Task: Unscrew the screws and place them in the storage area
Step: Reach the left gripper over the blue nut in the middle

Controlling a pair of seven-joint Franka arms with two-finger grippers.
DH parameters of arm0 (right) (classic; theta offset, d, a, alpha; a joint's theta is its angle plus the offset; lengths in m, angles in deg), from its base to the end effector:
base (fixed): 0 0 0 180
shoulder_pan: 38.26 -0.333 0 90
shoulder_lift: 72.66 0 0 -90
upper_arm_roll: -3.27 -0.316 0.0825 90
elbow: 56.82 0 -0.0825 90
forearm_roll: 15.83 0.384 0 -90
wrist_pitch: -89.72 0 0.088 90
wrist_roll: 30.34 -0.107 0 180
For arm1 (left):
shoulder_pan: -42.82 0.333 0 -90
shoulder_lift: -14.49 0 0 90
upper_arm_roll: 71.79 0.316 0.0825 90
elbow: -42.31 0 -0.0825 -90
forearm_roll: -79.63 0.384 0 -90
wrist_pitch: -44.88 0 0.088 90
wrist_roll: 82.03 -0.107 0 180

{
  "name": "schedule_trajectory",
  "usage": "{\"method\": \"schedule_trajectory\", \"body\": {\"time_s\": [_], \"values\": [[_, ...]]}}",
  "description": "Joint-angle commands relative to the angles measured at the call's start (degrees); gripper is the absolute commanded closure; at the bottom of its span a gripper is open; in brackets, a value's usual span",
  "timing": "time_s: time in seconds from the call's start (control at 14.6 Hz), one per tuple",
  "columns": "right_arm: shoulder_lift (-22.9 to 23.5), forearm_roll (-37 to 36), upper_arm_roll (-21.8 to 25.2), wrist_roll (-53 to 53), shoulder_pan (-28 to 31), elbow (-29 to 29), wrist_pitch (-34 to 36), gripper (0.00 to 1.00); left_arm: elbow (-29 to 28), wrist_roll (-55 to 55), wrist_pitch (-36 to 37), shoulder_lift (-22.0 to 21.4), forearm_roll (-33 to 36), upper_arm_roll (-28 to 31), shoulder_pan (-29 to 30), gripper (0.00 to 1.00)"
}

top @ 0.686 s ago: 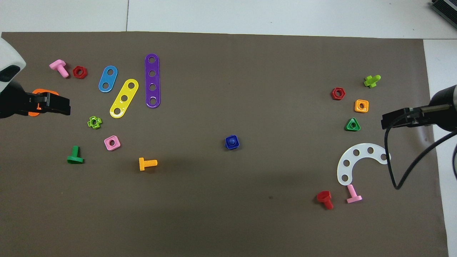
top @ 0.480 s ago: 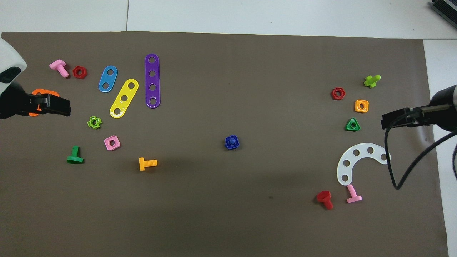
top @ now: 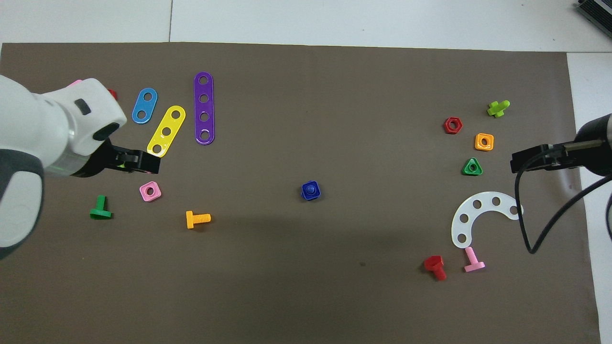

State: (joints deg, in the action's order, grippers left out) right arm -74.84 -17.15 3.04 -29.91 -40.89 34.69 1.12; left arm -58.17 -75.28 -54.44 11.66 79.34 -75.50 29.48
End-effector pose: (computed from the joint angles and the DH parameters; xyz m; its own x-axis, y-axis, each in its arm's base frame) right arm 0.5395 0.0245 0.6308 0.9983 0.0568 -0.0129 0.0571 -0.9981 0.0231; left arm 0.5250 -0.1623 0.5789 0.9836 -0.1779 0.0286 -0.1781 -0.9840 0.0052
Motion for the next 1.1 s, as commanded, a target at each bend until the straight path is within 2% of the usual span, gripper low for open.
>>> {"method": "schedule_trajectory", "body": {"time_s": [0.0, 0.14, 0.34, 0.48, 0.55, 0.69, 1.03], "values": [[-0.5, 1.4, 0.1, 0.1, 0.4, 0.5, 0.6, 0.00, -2.4, 7.9, -3.2, -1.2, -3.7, 0.8, -3.5, 0.00], [-0.5, 1.4, 0.1, 0.1, 0.4, 0.5, 0.6, 0.00, -1.7, 16.1, -6.1, 1.3, -4.1, 0.8, -7.7, 0.00], [-0.5, 1.3, 0.1, 0.1, 0.4, 0.5, 0.6, 0.00, 3.7, 25.3, -9.7, 8.8, -4.3, 0.8, -13.0, 0.00], [-0.5, 1.4, 0.1, 0.1, 0.4, 0.5, 0.6, 0.00, 5.0, 27.3, -12.5, 12.0, -4.4, 0.8, -14.6, 0.00], [-0.5, 1.4, 0.1, 0.1, 0.4, 0.5, 0.6, 0.00, 4.4, 28.1, -16.1, 12.7, -4.9, 0.8, -15.0, 0.01], [-0.5, 1.4, 0.1, 0.1, 0.4, 0.4, 0.6, 0.00, 3.6, 28.5, -18.7, 13.5, -5.1, 0.8, -16.1, 0.01], [-0.5, 1.3, 0.1, 0.1, 0.4, 0.5, 0.6, 0.00, 4.1, 32.2, -24.5, 21.2, -4.4, 1.0, -21.3, 0.06]]}}
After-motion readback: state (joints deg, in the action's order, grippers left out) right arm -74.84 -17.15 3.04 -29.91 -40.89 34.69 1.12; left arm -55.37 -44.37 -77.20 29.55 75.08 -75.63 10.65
